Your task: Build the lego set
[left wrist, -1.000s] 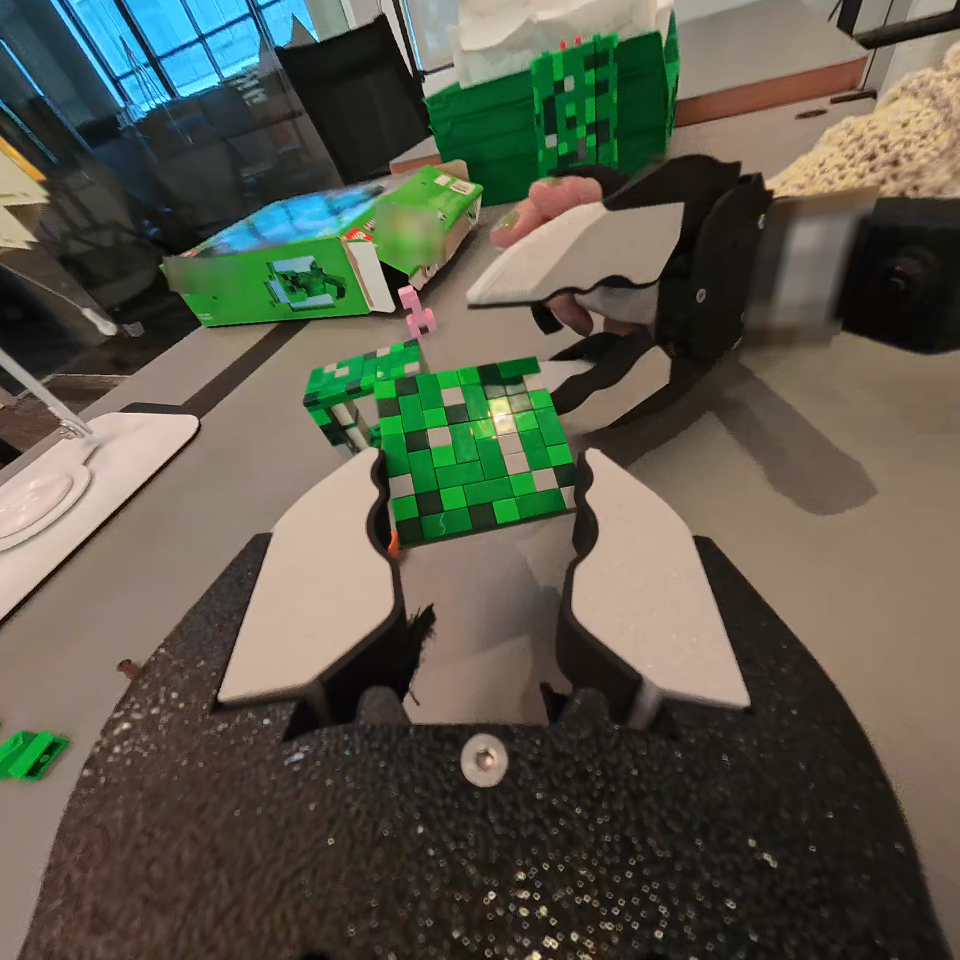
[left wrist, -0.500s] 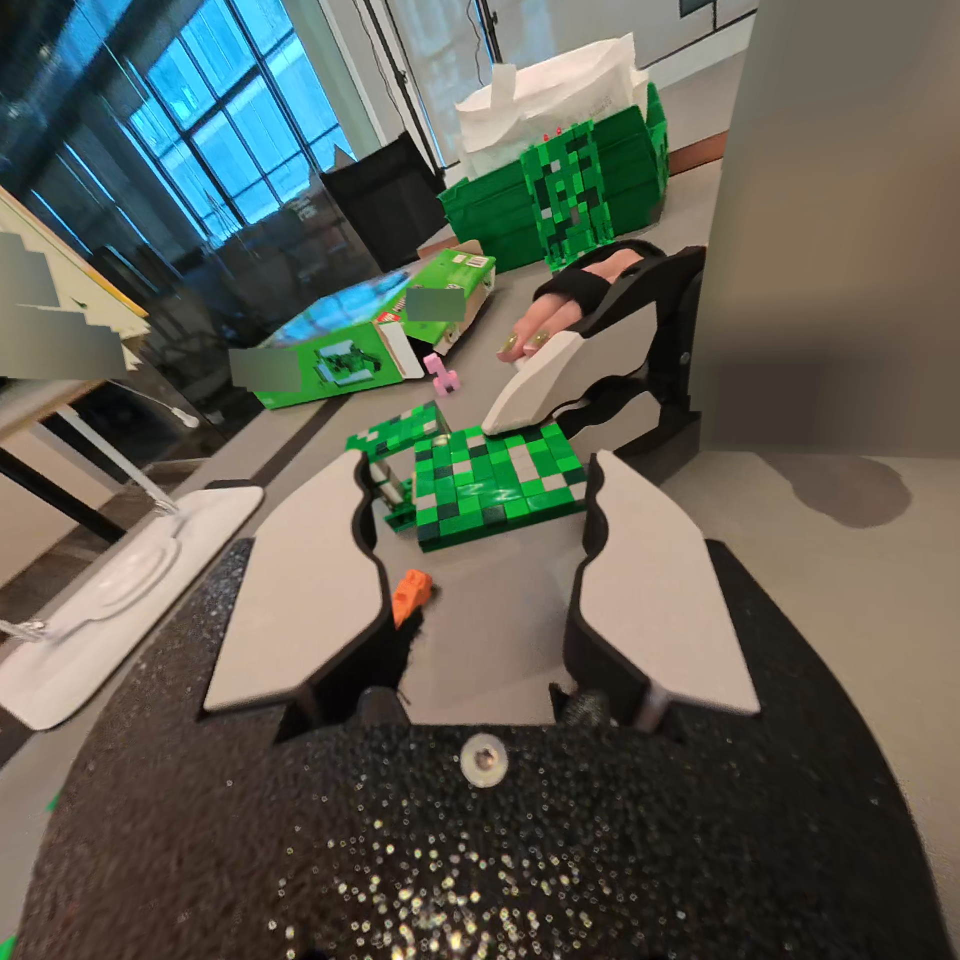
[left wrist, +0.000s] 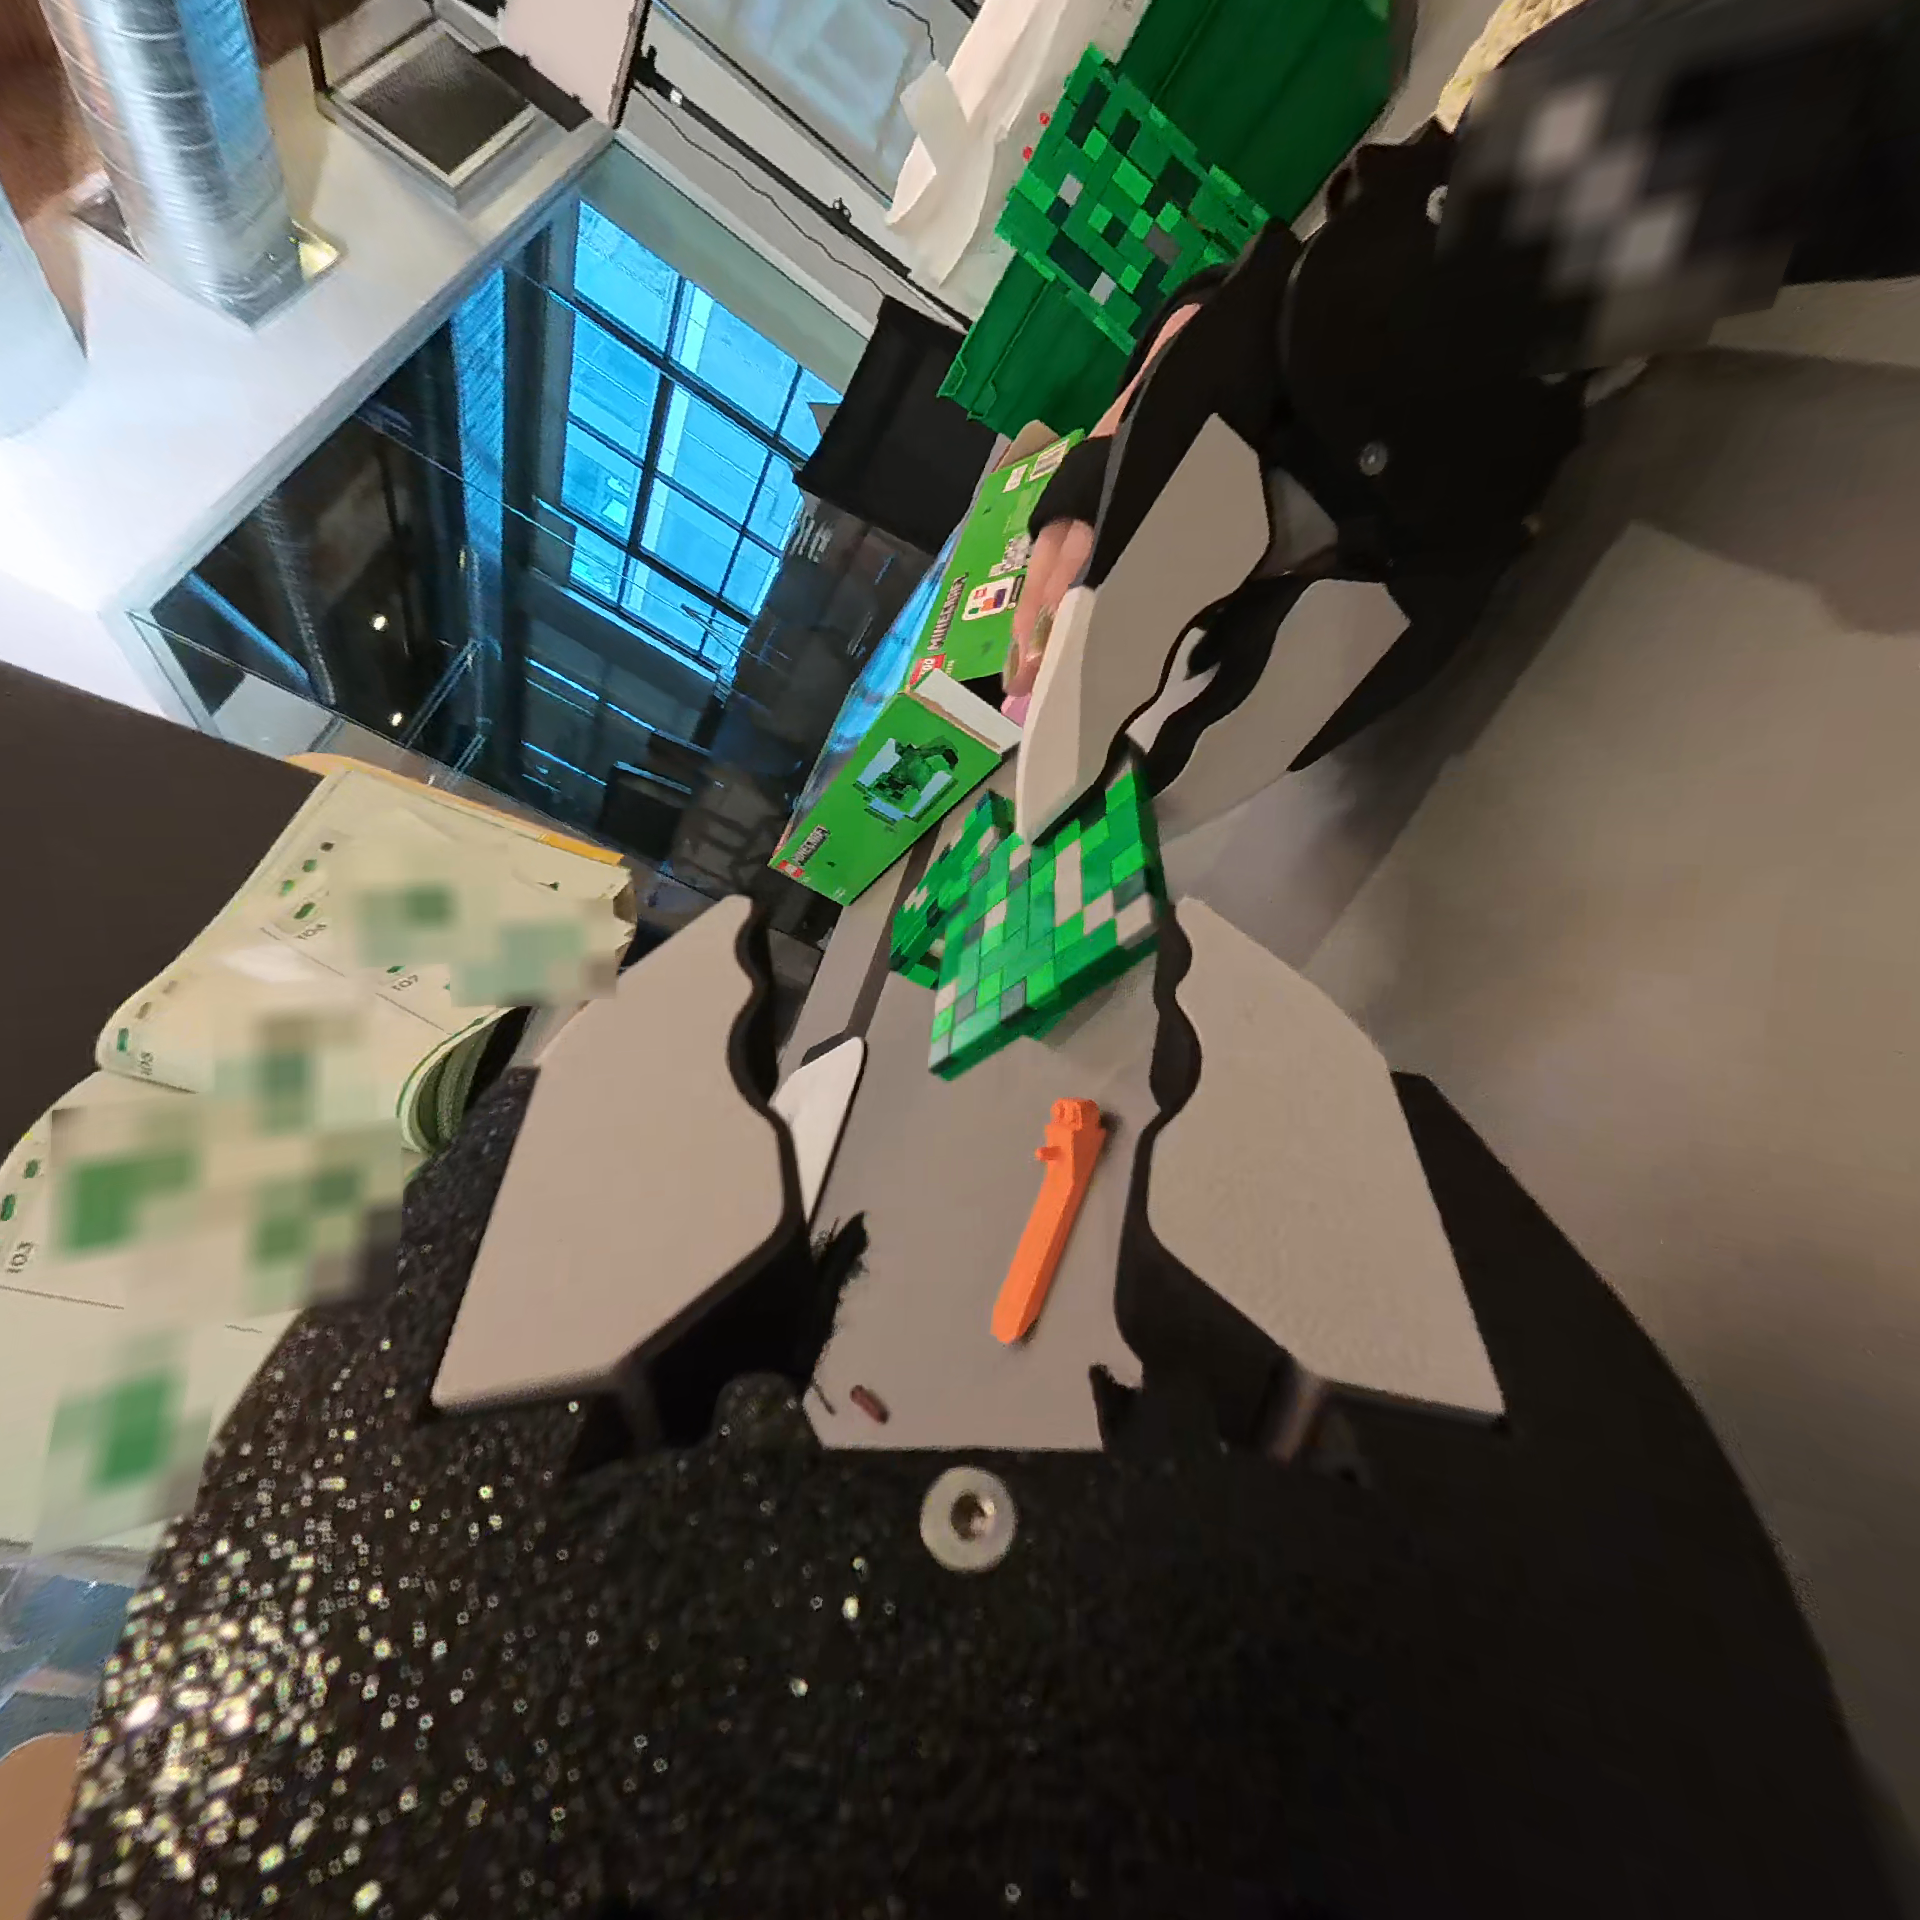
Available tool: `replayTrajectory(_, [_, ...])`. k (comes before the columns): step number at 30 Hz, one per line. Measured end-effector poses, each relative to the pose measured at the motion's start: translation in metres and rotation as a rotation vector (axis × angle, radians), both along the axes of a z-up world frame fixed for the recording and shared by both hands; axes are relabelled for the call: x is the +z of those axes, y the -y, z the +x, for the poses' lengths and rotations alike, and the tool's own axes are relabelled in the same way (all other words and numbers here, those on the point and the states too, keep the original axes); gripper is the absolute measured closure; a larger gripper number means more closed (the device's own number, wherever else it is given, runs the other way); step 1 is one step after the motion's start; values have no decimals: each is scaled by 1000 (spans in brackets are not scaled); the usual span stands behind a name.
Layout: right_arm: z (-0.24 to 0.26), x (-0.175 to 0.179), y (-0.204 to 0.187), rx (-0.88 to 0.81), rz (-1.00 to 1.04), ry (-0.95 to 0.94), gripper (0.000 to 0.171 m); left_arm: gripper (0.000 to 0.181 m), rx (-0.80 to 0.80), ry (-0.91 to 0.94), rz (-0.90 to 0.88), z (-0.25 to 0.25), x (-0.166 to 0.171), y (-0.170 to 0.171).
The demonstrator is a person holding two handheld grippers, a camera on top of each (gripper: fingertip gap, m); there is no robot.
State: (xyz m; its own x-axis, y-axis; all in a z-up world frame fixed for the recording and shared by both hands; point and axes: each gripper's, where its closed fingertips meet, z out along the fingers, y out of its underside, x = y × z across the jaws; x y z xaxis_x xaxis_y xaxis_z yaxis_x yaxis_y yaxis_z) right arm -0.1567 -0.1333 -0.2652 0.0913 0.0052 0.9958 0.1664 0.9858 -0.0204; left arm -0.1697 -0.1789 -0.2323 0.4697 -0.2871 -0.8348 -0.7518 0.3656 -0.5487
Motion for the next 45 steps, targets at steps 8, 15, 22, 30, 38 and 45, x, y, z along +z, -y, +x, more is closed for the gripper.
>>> replayTrajectory(8, [1, 4, -2, 7, -59, -12, 165, 118, 49, -23, 19, -10, -5, -6])
replayTrajectory(15, [1, 4, 5, 40, -65, -9, 165, 150, 87, -312, 157, 0, -15, -3])
replayTrajectory(22, [2, 12, 11, 60, -68, -57, 164, 174, 175, -351, 243, -7, -6, -7])
replayTrajectory(30, [7, 31, 2, 52, -174, -152, 138, 175, 287, -284, 294, -29, 10, -11])
replayTrajectory(38, [8, 32, -5, 25, -192, -161, 140, 175, 286, -282, 291, -29, 8, -11])
replayTrajectory(45, [6, 31, -5, 17, -186, -152, 143, 175, 279, -284, 293, -27, 8, -11])
